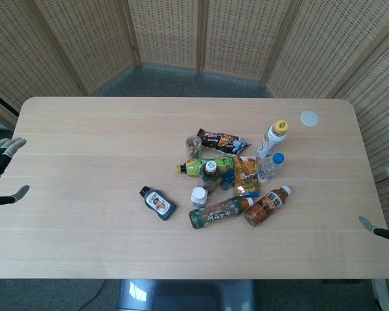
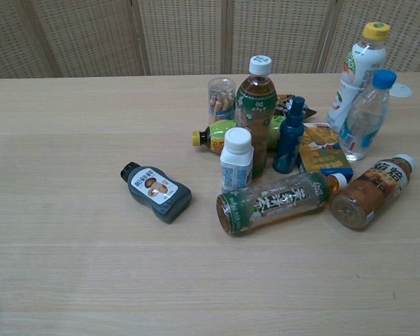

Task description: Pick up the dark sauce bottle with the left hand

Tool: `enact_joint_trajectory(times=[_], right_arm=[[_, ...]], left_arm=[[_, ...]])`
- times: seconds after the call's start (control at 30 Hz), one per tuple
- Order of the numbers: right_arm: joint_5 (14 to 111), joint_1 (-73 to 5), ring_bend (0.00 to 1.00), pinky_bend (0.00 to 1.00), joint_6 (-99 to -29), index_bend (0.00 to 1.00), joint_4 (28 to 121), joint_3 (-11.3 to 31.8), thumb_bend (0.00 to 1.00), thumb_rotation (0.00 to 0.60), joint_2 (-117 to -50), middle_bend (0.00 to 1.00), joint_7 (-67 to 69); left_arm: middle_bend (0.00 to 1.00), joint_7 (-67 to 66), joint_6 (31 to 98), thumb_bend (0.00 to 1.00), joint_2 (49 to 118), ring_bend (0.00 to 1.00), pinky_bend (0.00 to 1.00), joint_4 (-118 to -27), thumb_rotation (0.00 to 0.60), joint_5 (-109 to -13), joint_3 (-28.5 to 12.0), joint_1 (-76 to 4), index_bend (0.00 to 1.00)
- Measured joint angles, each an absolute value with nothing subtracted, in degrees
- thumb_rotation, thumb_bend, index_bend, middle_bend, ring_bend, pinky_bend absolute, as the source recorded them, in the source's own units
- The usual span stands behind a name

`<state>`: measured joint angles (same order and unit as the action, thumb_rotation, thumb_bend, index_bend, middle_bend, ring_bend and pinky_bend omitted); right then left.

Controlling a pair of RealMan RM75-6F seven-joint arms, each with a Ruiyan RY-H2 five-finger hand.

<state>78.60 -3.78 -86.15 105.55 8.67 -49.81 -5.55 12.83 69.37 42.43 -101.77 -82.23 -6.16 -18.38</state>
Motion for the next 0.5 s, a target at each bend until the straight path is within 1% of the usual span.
enact_joint_trajectory(times=[0.33,0.4,0.5], right_arm=[[78.73,-3.99,0.0,0.0,-86.07,0.0,104.86,8.6,0.02,0.512,-50.32,0.0,-4.86],[78.76,-3.74,0.0,0.0,-86.43,0.0,104.79,8.56,0.02,0.506,-50.24,0.0,-4.57],[78.83,-3.4,0.0,0.0,-86.95,0.0,104.86,8.49,0.01,0.513,-50.13,0.0,-4.39]], left_arm=[[0.0,12.11,68.71,0.34,41.32,0.0,0.0,-102.76,0.6,-83.15,-6.15,-18.95,0.0],[0.0,12.04,68.21,0.34,41.32,0.0,0.0,-102.7,0.6,-83.7,-6.18,-19.45,0.0],[0.0,12.05,66.51,0.34,41.62,0.0,0.0,-102.45,0.6,-85.39,-6.03,-20.74,0.0]])
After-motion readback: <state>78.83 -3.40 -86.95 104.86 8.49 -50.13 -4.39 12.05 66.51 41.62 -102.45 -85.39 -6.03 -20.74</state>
